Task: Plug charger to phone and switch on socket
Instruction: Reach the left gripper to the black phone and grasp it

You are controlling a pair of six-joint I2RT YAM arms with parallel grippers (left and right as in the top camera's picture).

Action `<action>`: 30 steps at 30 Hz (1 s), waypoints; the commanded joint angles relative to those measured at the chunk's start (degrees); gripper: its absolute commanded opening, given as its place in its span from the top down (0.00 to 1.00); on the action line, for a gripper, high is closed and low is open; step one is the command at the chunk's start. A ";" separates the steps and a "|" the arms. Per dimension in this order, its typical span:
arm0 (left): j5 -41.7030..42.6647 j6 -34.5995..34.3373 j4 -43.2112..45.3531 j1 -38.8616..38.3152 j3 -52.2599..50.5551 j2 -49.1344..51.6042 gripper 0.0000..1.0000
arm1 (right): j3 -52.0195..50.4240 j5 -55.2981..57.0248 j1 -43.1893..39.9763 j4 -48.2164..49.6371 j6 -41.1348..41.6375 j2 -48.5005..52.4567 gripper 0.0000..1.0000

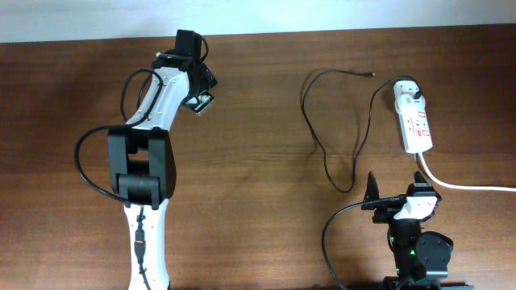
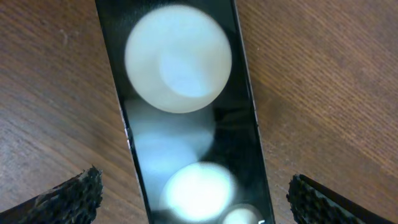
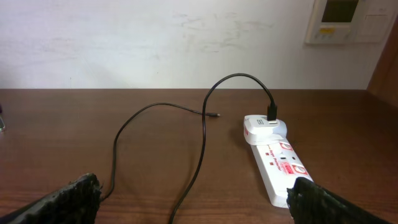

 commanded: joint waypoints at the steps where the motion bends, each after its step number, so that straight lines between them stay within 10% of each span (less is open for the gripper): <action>1: -0.87 -0.76 1.42 -0.15 0.90 2.82 0.01 | -0.31 0.28 -0.33 -0.24 0.44 -0.33 0.01; 19: -0.83 3.02 -2.47 -0.17 0.72 12.81 0.01 | -0.31 0.28 -0.33 -0.24 0.44 -0.33 0.01; 24: -0.83 4.26 -4.63 -0.17 0.72 12.81 0.28 | -0.31 0.28 -0.33 -0.24 0.44 -0.33 0.01; 30: 0.59 5.07 -7.98 -0.17 0.72 12.81 0.39 | -0.31 0.28 -0.33 -0.24 0.44 -0.33 0.01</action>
